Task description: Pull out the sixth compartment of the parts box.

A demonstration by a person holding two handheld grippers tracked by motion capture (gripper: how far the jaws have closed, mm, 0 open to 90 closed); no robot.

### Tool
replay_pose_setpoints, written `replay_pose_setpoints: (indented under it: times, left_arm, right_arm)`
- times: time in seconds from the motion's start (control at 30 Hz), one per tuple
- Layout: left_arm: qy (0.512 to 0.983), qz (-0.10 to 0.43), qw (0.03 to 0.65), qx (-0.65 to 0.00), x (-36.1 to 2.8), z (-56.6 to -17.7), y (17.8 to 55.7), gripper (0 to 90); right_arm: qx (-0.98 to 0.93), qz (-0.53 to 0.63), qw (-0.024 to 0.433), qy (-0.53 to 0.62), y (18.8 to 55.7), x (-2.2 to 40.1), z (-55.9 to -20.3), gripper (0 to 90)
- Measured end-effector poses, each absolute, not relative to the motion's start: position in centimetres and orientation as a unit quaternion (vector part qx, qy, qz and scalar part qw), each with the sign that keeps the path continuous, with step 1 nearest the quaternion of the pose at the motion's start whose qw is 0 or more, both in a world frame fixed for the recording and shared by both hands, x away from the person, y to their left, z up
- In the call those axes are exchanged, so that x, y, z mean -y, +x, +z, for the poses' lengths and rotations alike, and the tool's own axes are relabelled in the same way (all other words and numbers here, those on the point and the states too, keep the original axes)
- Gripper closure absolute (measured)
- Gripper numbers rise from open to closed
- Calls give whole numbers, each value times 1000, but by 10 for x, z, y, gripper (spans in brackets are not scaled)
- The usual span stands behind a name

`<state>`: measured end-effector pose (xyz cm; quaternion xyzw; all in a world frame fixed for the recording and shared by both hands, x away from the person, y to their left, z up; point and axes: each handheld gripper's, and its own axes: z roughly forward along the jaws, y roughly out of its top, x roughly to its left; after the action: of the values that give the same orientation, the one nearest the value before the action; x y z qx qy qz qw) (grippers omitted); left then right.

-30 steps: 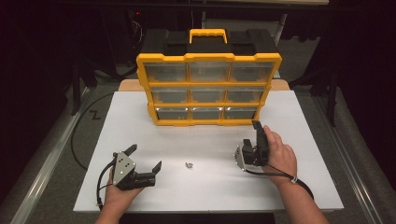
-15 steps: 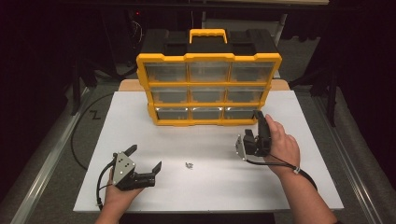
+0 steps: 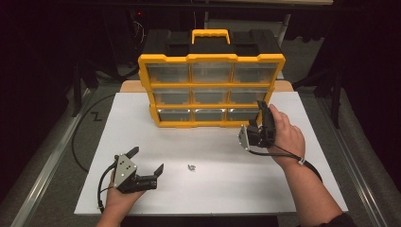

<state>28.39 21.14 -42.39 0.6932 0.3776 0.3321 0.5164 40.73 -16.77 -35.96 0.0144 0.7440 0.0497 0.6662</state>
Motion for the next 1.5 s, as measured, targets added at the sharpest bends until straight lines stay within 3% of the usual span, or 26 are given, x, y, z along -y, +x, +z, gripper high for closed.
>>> replay_pose_setpoints:
  times: [0.4, 0.83, 1.5]
  left_arm:
    - [693, 330, 520, -375, -211, -424, 284, 7]
    - [696, 326, 521, -372, -211, -424, 283, 9]
    - [698, 323, 520, -370, -210, -424, 283, 9]
  right_arm:
    - [-743, 47, 667, 14, 418, 162, -340, 279]
    - [-747, 29, 665, -1, 430, 147, -328, 501]
    - [-747, 0, 664, 2, 444, 138, -324, 717]
